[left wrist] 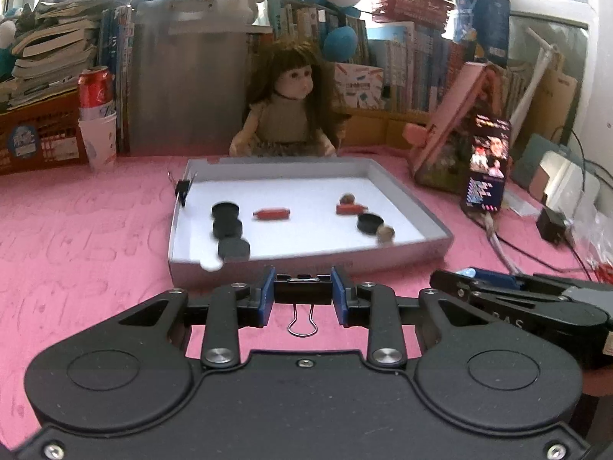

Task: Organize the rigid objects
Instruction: 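Carry the black binder clip and blue hair clip over the tray with both grippers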

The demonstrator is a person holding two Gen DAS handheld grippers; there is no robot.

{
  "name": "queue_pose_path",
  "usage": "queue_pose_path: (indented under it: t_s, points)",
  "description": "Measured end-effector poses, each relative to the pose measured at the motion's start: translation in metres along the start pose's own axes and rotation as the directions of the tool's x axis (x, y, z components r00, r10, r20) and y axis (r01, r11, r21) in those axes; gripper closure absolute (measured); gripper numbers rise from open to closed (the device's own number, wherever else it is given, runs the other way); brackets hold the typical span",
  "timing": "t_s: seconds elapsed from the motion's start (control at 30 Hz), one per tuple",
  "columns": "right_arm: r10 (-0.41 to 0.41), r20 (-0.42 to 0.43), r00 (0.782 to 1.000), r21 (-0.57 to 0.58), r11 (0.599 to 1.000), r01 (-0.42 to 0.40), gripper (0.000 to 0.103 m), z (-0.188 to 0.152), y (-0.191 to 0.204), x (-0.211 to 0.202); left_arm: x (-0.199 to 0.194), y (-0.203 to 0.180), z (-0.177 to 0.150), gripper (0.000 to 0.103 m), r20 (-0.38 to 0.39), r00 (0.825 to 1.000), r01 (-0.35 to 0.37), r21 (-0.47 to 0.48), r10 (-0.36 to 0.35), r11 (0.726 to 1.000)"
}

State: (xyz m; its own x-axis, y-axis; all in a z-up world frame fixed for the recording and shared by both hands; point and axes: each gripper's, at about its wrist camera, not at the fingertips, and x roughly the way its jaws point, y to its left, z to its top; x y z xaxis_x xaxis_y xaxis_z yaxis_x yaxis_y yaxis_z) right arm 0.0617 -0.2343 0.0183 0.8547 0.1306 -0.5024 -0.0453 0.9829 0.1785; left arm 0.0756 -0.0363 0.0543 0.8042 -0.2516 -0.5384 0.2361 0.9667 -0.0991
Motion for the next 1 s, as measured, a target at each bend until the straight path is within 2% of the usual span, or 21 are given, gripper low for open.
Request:
queue_pose_path:
  t_s: [0.2, 0.5, 0.77, 1.0]
  points:
    - [0.026, -0.034, 0.999, 0.062, 0.998, -0.024, 0.059, 0.029, -0.009, 0.021, 0.032, 0.008, 0.032, 0.074, -0.028, 1.0, 0.005, -0.023, -0.005, 1.0]
    - [0.064, -0.071, 0.995, 0.139, 0.989, -0.053, 0.059, 0.091, -0.019, 0.08, 0.111, 0.039, 0.092, 0.074, -0.106, 0.994, -0.051, -0.111, 0.039, 0.993]
    - [0.07, -0.137, 0.988, 0.166, 0.985, -0.046, 0.059, 0.12, -0.019, 0.139, 0.171, 0.056, 0.115, 0.074, -0.181, 0.982, -0.09, -0.166, 0.059, 0.982]
    - [0.069, -0.176, 0.982, 0.178, 0.983, -0.038, 0.059, 0.129, -0.023, 0.178, 0.213, 0.055, 0.12, 0.074, -0.212, 0.974, -0.112, -0.163, 0.076, 0.98]
